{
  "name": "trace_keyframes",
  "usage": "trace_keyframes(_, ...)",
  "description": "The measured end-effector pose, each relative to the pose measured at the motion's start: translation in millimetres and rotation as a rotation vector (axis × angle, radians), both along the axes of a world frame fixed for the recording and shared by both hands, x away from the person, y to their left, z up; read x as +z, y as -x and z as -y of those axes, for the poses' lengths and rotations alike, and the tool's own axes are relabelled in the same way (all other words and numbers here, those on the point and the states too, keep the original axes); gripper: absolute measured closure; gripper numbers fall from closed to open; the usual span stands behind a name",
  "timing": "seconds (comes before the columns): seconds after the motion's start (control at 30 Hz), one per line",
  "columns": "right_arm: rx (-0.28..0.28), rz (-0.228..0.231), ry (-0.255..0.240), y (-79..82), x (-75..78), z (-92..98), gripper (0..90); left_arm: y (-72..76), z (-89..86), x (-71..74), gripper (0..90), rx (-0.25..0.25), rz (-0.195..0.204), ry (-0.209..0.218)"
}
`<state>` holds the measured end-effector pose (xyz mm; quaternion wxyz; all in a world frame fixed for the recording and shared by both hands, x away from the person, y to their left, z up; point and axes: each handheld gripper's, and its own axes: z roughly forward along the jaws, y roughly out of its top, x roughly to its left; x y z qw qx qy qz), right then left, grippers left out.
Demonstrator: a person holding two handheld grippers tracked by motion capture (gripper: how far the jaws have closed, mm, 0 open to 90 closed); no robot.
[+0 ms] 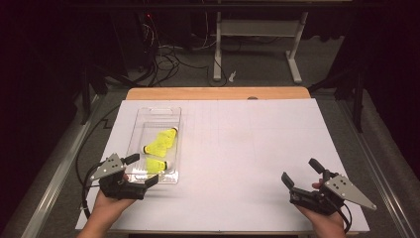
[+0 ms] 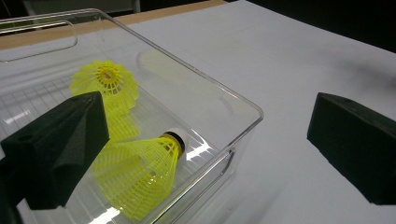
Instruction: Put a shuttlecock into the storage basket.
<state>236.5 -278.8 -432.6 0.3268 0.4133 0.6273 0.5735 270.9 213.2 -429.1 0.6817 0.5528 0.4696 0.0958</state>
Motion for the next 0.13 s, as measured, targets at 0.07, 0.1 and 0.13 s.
trace_keyframes(0.07, 0.003, 0.001, 0.006, -0.2, -0.2, -1.0, 2.2, 0.3, -0.8, 0.8, 0.4, 0.004, 0.003, 0.012)
trace_keyframes(0.1, 0.003, 0.0, 0.005, -0.2, -0.1, -1.7, 2.2, 0.3, -1.4, 0.9, 0.4, 0.006, 0.004, 0.012)
trace_keyframes(0.13, 0.003, 0.0, 0.006, -0.1, 0.0, -2.2, 2.2, 0.4, -2.0, 1.1, 0.4, 0.008, 0.005, 0.014)
